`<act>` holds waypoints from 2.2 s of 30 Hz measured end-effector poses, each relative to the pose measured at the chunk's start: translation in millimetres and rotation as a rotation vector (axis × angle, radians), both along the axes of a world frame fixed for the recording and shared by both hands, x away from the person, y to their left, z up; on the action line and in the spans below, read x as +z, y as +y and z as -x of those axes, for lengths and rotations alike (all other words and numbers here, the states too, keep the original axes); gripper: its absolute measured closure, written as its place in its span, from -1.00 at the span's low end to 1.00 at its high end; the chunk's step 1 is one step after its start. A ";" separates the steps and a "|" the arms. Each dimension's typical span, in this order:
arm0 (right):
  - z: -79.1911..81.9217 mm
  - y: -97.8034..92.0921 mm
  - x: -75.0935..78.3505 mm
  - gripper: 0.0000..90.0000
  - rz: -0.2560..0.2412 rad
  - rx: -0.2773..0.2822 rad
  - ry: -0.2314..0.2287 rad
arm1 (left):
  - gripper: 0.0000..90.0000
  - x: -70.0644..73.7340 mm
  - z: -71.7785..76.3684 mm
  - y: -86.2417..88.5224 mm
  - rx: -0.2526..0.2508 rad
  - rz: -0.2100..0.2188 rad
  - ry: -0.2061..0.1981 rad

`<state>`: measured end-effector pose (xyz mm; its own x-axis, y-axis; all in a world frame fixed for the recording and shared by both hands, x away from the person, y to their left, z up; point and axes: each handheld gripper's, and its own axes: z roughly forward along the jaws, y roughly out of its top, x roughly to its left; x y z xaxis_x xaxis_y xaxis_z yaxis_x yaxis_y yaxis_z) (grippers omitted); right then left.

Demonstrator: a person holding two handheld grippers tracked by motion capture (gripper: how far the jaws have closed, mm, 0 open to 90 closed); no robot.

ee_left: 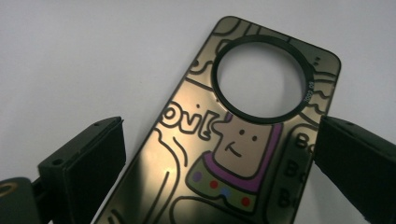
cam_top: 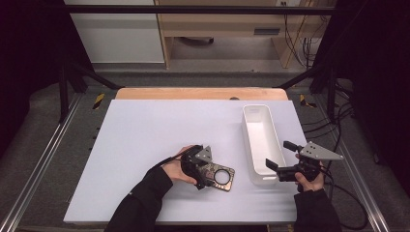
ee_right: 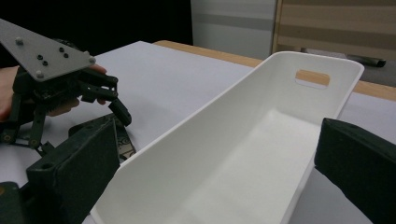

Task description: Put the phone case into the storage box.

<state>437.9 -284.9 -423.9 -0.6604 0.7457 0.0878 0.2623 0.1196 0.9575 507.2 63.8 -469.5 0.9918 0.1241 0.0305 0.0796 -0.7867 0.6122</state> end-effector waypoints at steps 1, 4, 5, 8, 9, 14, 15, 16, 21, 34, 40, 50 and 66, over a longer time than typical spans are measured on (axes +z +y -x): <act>0.0 0.0 0.0 -1.00 0.000 0.000 0.000 | -0.96 -0.9 1.3 -0.4 -0.006 -0.008 -0.012; -0.1 0.1 -0.1 -1.00 0.001 -0.001 0.002 | -0.98 -1.4 2.4 -1.4 -0.012 -0.015 -0.023; -0.3 0.2 -0.2 -1.00 0.002 0.000 0.000 | -0.99 -2.2 1.9 -1.6 -0.012 -0.010 -0.019; -0.3 0.3 -0.3 -1.00 0.001 0.000 0.002 | -1.00 -5.7 -0.7 -1.8 -0.020 -0.009 -0.003; -0.4 0.3 -0.3 -1.00 0.002 0.000 0.002 | -1.00 -5.9 -1.1 -1.6 -0.021 -0.007 -0.001; -0.4 0.4 -0.4 -1.00 0.002 0.001 0.002 | -1.00 -6.6 -1.2 -1.9 -0.024 -0.008 0.000; -0.4 0.5 -0.4 -1.00 0.003 0.001 0.001 | -1.00 -6.7 -1.1 -2.0 -0.026 -0.010 -0.001; -0.4 0.5 -0.4 -1.00 0.003 0.001 0.001 | -1.00 -6.7 -1.1 -2.0 -0.026 -0.010 -0.001; -0.1 0.2 -0.1 -1.00 -0.001 0.002 0.000 | -1.00 -7.8 0.2 -2.4 -0.041 -0.021 -0.019; 0.3 -0.1 0.3 -1.00 -0.004 0.007 0.000 | -0.97 -3.3 2.4 -5.6 -0.065 -0.096 -0.024; 0.5 -0.1 0.4 -1.00 -0.006 0.009 0.001 | -0.92 -0.9 4.9 -4.3 -0.069 -0.118 -0.019; 0.6 -0.3 0.5 -1.00 -0.007 0.016 -0.002 | -0.83 2.4 8.8 -2.0 -0.071 -0.145 -0.005; 0.6 -0.3 0.5 -1.00 -0.008 0.019 -0.002 | -0.77 5.6 14.0 -2.9 -0.066 -0.178 0.018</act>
<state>437.4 -285.2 -423.5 -0.6750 0.7320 0.0923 0.2578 0.1168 0.9591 493.1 60.9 -463.9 0.9982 0.0533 0.0281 0.0343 -0.8864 0.4617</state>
